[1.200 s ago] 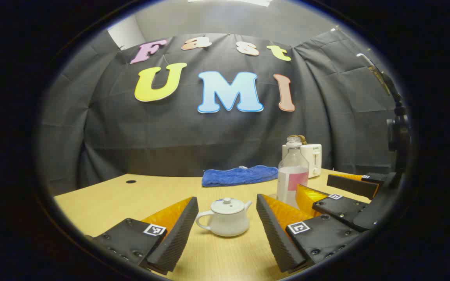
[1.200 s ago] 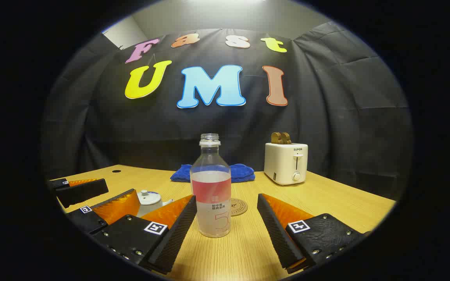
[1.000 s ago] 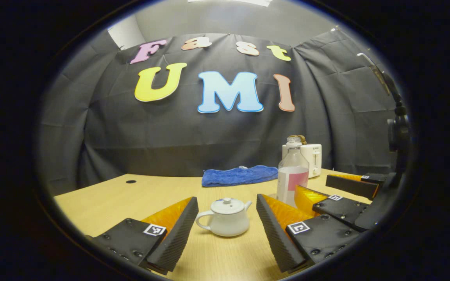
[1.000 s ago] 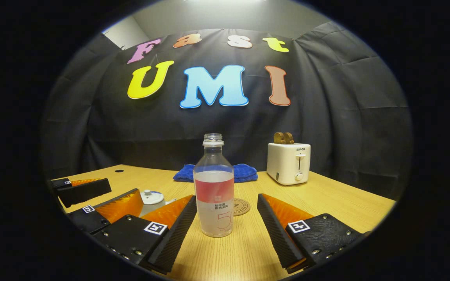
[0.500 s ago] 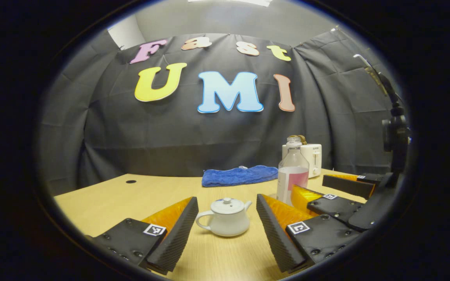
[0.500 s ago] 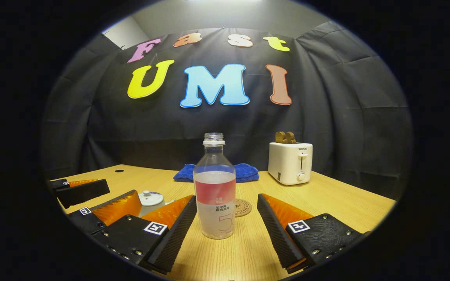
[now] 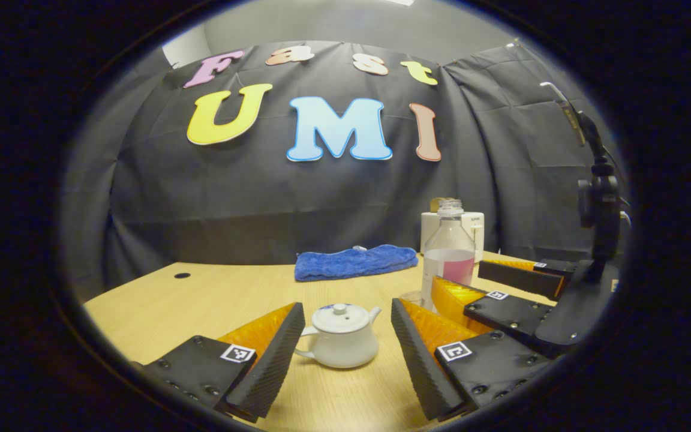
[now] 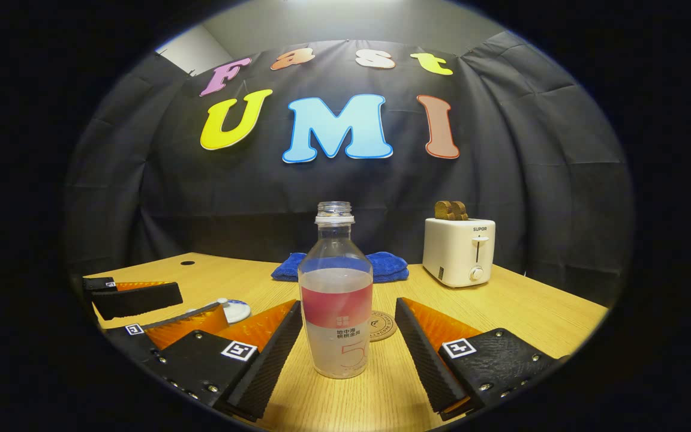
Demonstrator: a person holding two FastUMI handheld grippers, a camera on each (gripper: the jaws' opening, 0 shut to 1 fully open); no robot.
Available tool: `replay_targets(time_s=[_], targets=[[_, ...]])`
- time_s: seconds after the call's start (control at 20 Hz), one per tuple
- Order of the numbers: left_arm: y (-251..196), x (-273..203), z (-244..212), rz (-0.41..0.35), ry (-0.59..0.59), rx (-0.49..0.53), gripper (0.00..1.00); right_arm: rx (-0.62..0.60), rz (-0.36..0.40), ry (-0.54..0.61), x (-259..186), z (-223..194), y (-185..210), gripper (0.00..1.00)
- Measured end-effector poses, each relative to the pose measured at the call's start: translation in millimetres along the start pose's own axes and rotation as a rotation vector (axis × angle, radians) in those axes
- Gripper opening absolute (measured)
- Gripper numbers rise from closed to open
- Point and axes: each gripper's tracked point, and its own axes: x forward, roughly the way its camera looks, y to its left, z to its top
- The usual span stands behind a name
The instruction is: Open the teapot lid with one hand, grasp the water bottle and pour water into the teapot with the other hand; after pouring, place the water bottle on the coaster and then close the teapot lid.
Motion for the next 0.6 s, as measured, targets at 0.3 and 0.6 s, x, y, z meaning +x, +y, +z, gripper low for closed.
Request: replay_targets(time_s=[0.3,0.6], targets=[[5,26,-13,-0.019,0.077,-0.017,0.96,0.001,0.012,0.009,1,-2,1,0.96],[5,43,-11,-0.033,0.086,0.009,0.95,0.013,0.019,0.033,2,-5,0,0.96]])
